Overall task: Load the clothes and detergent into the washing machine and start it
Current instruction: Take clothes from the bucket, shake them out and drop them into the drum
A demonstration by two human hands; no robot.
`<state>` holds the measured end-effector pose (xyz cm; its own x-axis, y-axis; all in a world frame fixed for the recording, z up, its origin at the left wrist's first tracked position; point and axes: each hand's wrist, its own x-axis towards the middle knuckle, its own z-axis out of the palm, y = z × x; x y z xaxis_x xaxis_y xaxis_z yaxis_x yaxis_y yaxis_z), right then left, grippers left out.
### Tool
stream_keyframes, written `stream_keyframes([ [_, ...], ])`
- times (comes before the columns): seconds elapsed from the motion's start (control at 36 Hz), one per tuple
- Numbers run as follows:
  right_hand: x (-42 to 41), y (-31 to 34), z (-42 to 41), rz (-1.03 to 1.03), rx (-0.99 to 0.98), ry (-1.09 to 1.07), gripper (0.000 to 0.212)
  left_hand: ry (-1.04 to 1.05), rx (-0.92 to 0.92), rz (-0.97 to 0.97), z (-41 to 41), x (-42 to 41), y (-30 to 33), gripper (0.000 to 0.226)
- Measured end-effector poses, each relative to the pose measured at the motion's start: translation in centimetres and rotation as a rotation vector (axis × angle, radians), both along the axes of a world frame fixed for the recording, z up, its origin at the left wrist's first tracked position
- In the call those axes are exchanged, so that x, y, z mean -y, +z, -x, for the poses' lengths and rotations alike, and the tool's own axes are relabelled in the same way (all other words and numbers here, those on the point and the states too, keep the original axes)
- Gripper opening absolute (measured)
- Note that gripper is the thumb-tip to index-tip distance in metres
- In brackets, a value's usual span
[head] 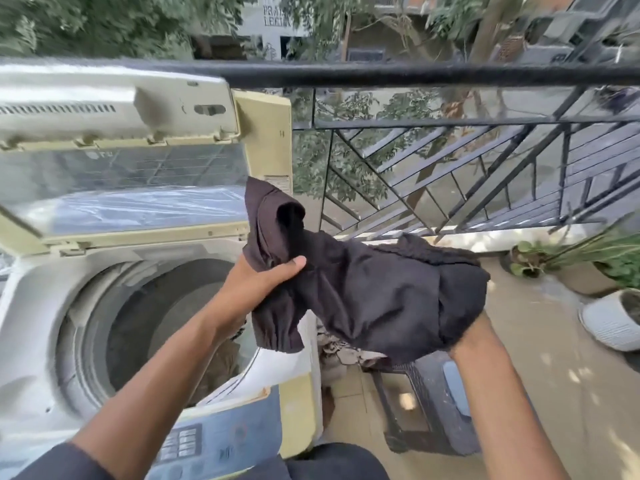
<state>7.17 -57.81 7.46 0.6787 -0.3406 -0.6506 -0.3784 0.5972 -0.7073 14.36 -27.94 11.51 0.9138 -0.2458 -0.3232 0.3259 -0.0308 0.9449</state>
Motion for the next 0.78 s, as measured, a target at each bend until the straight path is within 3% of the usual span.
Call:
stream_keyframes([
  [0.03, -1.1, 1.5, -0.2, -0.008, 0.067, 0.019, 0.039, -0.036, 0.035, -0.046, 0.1, -0.1, -0.3, 0.047],
  [0.08, -3.8, 4.9, -0.8, -0.045, 0.281, 0.110, 0.030, -0.117, 0.058, -0.048, 0.4, -0.7, -1.2, 0.081],
  [0.14, -7.3, 7.8, -1.2, -0.056, 0.474, 0.212, 0.024, -0.224, -0.006, 0.068, 0.9, -1.3, -1.8, 0.119],
  [0.19, -10.4, 8.7, -1.1, -0.017, 0.561, 0.350, 0.034, -0.329, -0.004, 0.149, 1.5, -1.8, -2.3, 0.136],
  [0.28, -15.6, 9.1, -0.9, 0.092, 0.565, 0.570, 0.036, -0.335, -0.051, 0.160, 2.5, -2.5, -2.9, 0.123],
  [0.31, -17.3, 9.1, -0.9, 0.152, 0.543, 0.657, 0.035, -0.302, -0.076, 0.158, 2.7, -3.0, -3.3, 0.107],
  [0.36, -20.2, 8.9, -0.8, 0.355, 0.481, 0.817, 0.030, -0.241, -0.067, 0.134, 3.5, -3.3, -3.5, 0.052],
  [0.39, -21.2, 8.6, -0.9, 0.462, 0.458, 0.868, 0.029, -0.203, -0.071, 0.141, 3.9, -3.6, -3.6, 0.042],
  [0.47, -22.4, 8.6, -0.6, 0.575, 0.416, 0.919, 0.030, -0.125, -0.096, 0.211, 4.1, -5.3, -4.5, 0.058],
  [0.58, -22.4, 9.0, 0.1, 0.470, 0.399, 0.914, 0.034, -0.141, -0.095, 0.302, 3.6, -7.7, -4.8, 0.037],
  [0.78, -19.0, 11.6, 1.8, 0.481, 0.385, 0.836, 0.027, -0.171, -0.082, 0.395, 2.9, -8.2, -5.0, 0.031],
])
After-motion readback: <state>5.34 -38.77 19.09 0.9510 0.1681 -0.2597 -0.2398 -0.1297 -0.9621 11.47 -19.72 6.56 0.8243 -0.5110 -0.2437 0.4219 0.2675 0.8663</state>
